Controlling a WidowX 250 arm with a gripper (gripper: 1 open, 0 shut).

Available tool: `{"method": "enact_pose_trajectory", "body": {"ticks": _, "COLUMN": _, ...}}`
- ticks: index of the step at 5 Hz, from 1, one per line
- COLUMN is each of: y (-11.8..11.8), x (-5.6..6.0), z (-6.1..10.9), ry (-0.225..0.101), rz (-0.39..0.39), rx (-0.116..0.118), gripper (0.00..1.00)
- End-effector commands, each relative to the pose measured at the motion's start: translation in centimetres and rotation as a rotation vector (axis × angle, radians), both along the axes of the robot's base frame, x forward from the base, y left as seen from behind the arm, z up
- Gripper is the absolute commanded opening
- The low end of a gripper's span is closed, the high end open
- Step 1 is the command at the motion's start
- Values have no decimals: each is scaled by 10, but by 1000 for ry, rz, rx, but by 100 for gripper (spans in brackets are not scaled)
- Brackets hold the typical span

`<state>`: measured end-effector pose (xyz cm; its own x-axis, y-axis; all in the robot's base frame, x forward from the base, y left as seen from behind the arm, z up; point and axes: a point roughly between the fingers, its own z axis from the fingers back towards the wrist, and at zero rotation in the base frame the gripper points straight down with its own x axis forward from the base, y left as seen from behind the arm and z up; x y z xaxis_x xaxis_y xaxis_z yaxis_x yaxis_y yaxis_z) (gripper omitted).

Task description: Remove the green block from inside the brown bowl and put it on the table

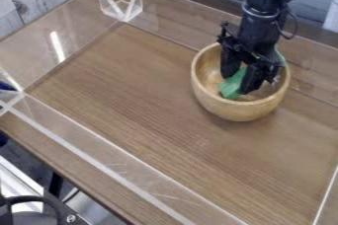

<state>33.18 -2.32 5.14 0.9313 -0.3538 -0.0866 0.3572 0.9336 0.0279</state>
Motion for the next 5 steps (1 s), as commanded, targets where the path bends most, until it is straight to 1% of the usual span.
{"method": "enact_pose_trajectory", "body": {"ticks": 1, "y": 3, "x": 7, "z": 27, "ry": -83, "rz": 12, "rx": -11, "gripper": 0}}
{"method": "enact_pose_trajectory", "body": {"ticks": 4, "y": 3, "x": 5, "z": 32, "ry": -87, "rz": 14, "rx": -18, "gripper": 0}}
{"method": "enact_pose_trajectory", "body": {"ticks": 5, "y": 4, "x": 5, "z": 39, "ry": -99, "rz": 16, "rx": -20, "gripper": 0}}
